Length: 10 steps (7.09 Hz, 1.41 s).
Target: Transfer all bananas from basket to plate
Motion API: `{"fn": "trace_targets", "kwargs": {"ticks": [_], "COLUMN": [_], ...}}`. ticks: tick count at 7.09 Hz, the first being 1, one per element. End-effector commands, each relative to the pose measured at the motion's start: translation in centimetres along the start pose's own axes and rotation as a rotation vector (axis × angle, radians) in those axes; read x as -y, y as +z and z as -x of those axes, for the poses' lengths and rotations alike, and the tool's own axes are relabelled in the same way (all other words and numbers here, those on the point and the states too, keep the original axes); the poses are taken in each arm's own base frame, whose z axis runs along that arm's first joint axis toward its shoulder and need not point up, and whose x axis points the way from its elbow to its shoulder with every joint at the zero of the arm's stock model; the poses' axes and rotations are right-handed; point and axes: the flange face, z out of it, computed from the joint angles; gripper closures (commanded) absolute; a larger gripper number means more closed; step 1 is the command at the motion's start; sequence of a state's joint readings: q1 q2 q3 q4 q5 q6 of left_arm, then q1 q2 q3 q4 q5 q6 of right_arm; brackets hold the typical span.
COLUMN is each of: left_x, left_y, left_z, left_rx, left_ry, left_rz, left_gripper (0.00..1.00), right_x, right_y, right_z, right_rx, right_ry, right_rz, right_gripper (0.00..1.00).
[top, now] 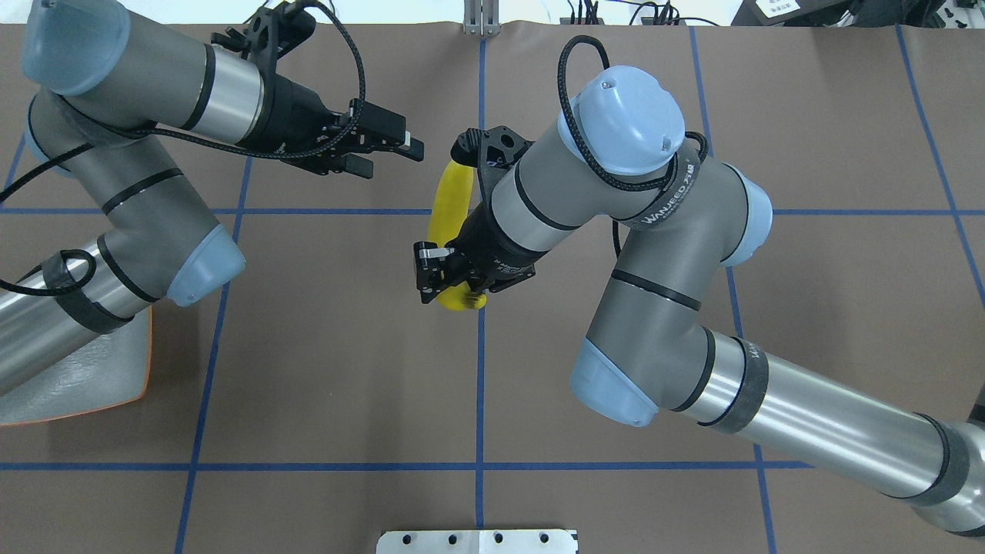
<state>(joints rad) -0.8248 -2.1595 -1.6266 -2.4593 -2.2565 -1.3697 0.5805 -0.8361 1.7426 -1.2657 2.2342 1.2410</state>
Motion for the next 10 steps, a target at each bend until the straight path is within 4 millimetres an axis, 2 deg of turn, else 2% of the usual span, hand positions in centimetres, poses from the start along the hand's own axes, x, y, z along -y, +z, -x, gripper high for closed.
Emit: {"fn": "trace_targets", "kwargs": {"ticks": [1, 7, 10], "left_x": [-1.1, -2.4, -3.4], "left_y": [2.2, 3.5, 4.6], "left_z": [0.1, -1.0, -1.5], "left_rx": [-0.022, -0.04, -0.046], "left_ry": [0.015, 0.025, 0.027], "left_rz": [0.031, 0.062, 0.081], "left_gripper": [0.04, 0.04, 0.17], "right_x": [-0.3, -0.2, -0.2], "right_y": [-0.2, 0.1, 0.2], "right_z": [0.7, 0.6, 0.5], "right_rx": [0.018, 0.018, 0.019], "right_ry": [-0.007, -0.005, -0.004], "right_rz": [0.026, 0.036, 0.04], "right_gripper": [1.0, 1.0, 1.0]}}
